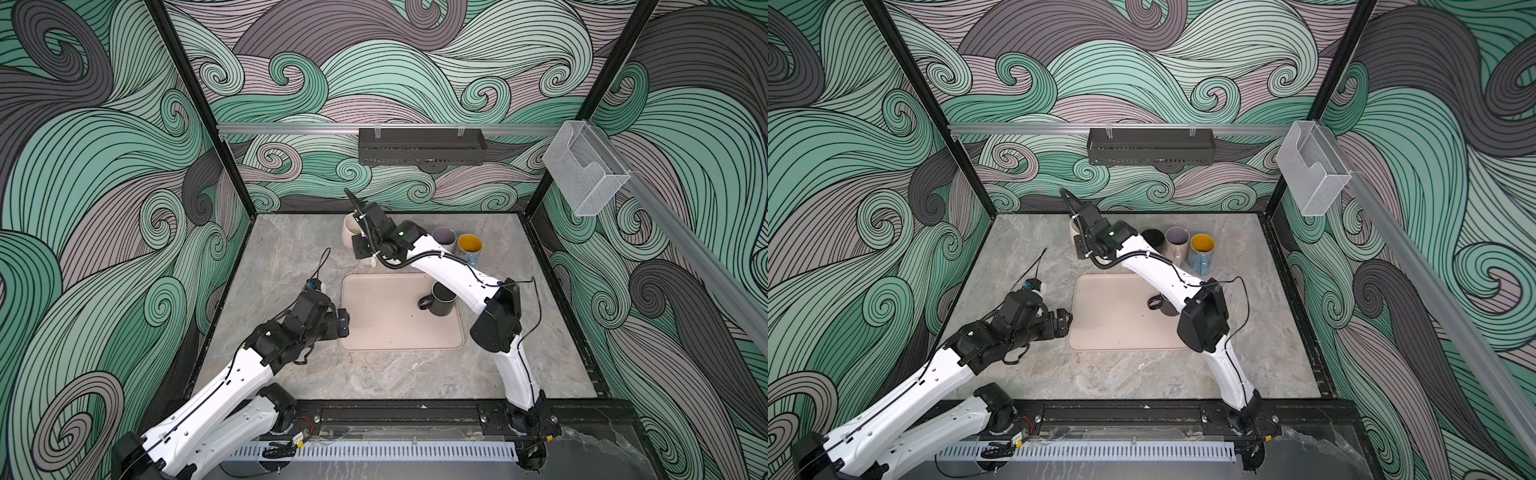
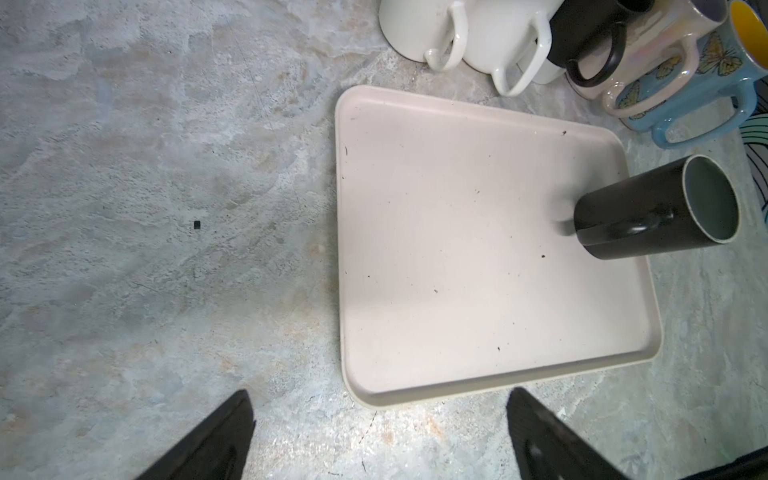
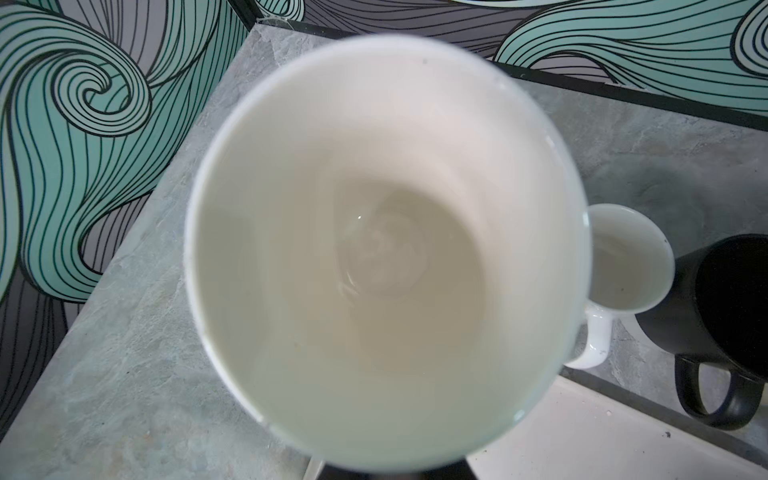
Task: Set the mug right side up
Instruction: 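Set the pink mug upright in the row with the right while the left withdraws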
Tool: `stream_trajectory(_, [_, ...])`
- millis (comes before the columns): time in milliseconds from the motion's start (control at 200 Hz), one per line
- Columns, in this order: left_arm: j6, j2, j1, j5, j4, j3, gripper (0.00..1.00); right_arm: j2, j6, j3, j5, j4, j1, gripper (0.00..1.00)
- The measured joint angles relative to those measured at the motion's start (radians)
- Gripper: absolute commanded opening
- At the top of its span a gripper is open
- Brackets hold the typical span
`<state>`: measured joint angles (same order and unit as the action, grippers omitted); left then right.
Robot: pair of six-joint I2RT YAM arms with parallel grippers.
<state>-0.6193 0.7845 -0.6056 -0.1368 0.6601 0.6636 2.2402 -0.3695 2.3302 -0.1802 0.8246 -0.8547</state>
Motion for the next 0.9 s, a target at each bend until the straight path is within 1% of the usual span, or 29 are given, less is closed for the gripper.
stream_trajectory(105, [0.000, -0.028, 0.000, 0.021, -0.024, -0.018, 0.95, 0.120, 0.017, 0.191, -0.023, 0.077, -0.009, 0.00])
stream_trajectory(230, [-0.001, -0.042, 0.000, 0.039, -0.063, -0.035, 0.95, 0.203, 0.026, 0.289, -0.041, 0.126, -0.013, 0.00])
stream_trajectory(450, [-0.003, -0.040, 0.000, 0.077, -0.117, -0.064, 0.95, 0.275, 0.040, 0.326, -0.060, 0.167, -0.013, 0.00])
stream_trajectory(901, [-0.026, -0.034, 0.000, 0.128, -0.192, -0.093, 0.95, 0.321, 0.049, 0.347, -0.058, 0.135, -0.013, 0.00])
